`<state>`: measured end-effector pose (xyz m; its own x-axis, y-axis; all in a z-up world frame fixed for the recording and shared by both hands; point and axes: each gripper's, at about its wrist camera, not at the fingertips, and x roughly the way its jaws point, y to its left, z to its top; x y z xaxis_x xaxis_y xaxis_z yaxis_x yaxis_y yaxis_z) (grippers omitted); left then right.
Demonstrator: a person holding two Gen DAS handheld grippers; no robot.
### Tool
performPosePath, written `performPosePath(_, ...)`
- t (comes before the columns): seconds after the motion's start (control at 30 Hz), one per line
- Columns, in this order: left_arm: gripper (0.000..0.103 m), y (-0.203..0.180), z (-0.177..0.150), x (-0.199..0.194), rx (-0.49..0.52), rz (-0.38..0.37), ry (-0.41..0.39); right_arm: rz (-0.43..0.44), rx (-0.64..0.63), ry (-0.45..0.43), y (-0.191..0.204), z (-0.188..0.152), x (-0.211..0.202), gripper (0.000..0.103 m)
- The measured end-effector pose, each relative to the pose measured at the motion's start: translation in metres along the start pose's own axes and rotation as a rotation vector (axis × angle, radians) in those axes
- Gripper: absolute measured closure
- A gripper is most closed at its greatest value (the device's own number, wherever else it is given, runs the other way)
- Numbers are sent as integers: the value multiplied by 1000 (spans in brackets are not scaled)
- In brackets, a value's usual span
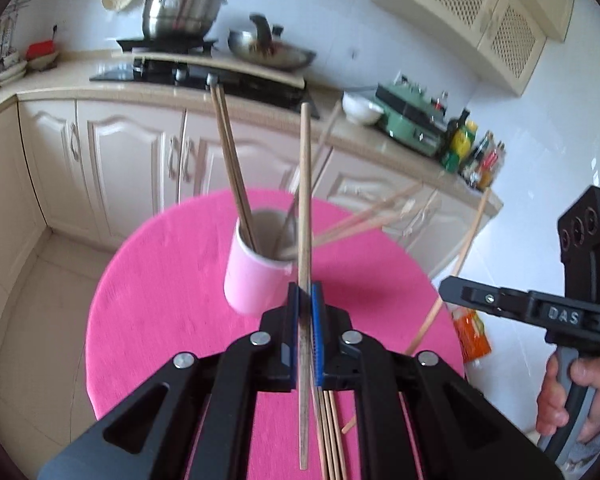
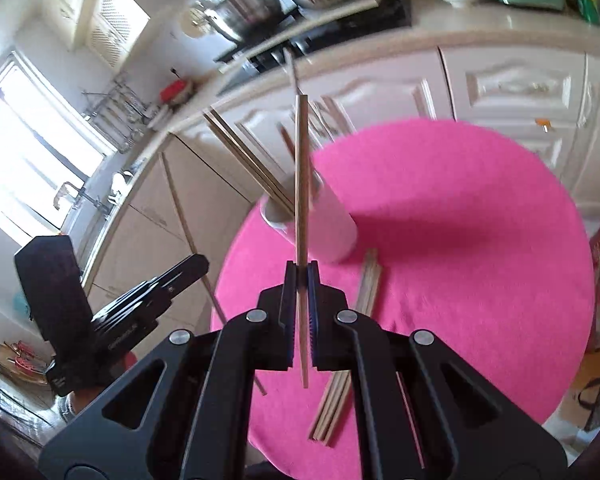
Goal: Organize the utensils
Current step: 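Lift both held chopsticks up over the pink cup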
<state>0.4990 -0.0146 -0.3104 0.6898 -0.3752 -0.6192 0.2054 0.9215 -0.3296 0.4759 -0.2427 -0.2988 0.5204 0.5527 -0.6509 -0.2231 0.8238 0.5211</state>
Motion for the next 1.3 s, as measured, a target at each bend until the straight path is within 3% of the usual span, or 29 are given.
performPosePath(0.33, 97, 2, 58, 0, -16, -15, -140, 67, -84, -111, 40, 46, -3, 98)
performPosePath(0.67, 97, 6, 109, 16, -10, 0, -257, 62, -174, -189, 57, 105, 17, 98)
performPosePath(0.9, 97, 10, 117, 36, 2, 25, -277, 24, -202, -205, 47, 127, 33, 98)
performPosePath(1.3, 97, 13, 107, 73, 34, 59, -277, -52, -235, -203, 27, 125, 60, 98)
